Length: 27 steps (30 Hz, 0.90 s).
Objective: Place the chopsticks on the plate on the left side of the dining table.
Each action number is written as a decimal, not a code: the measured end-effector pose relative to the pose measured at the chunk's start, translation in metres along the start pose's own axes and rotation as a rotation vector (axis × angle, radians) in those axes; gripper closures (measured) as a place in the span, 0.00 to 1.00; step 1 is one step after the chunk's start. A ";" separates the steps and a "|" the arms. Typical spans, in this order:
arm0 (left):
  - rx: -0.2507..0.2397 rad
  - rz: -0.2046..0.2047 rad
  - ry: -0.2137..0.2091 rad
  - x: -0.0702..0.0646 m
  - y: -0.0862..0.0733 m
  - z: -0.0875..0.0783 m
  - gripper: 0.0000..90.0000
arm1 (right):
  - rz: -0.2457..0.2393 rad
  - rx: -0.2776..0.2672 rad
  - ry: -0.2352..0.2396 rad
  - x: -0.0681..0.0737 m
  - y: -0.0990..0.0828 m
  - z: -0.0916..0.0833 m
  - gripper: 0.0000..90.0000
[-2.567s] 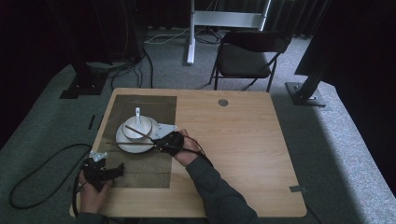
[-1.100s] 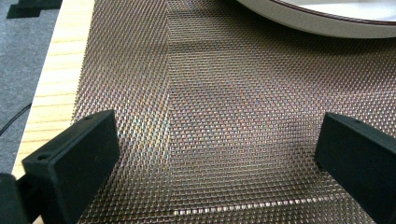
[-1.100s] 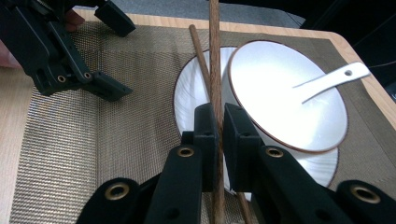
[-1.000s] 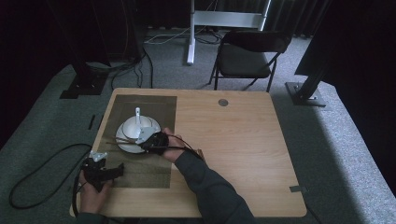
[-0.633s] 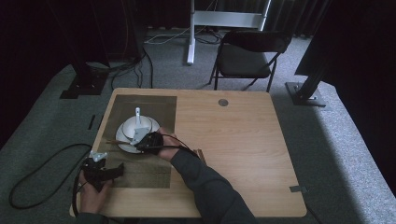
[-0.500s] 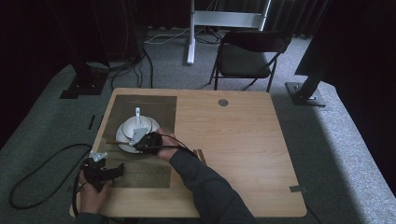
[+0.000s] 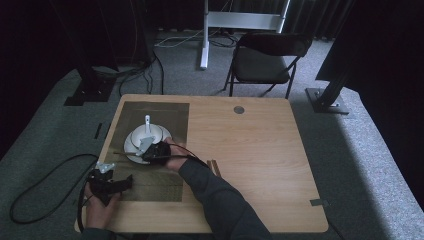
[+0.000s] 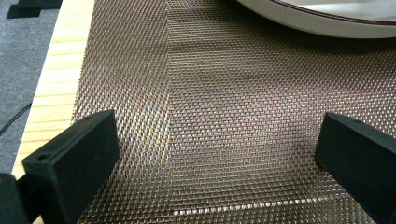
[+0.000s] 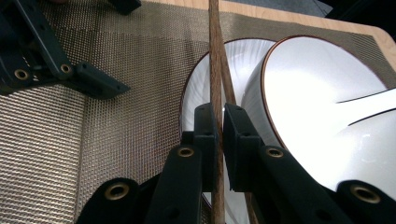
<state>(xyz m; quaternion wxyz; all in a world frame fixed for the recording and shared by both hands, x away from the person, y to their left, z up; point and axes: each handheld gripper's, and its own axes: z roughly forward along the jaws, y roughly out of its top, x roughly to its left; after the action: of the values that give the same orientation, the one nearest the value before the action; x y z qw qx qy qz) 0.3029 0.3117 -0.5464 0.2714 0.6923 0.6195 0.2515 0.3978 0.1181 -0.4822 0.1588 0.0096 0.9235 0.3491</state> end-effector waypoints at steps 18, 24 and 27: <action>-0.002 -0.001 0.000 0.000 0.000 0.000 0.00 | -0.010 0.034 0.010 0.002 -0.002 0.015 0.94; -0.002 -0.001 0.000 0.000 0.000 0.000 0.00 | -0.020 0.048 0.007 0.003 -0.001 0.019 0.94; -0.002 -0.001 0.000 0.000 0.000 0.000 0.00 | -0.018 0.047 0.005 0.002 0.000 0.021 0.94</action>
<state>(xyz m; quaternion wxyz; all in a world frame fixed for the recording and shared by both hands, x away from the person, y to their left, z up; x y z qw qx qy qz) 0.3030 0.3116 -0.5464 0.2720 0.6918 0.6197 0.2519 0.4020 0.1316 -0.4980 0.1595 0.0041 0.9318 0.3260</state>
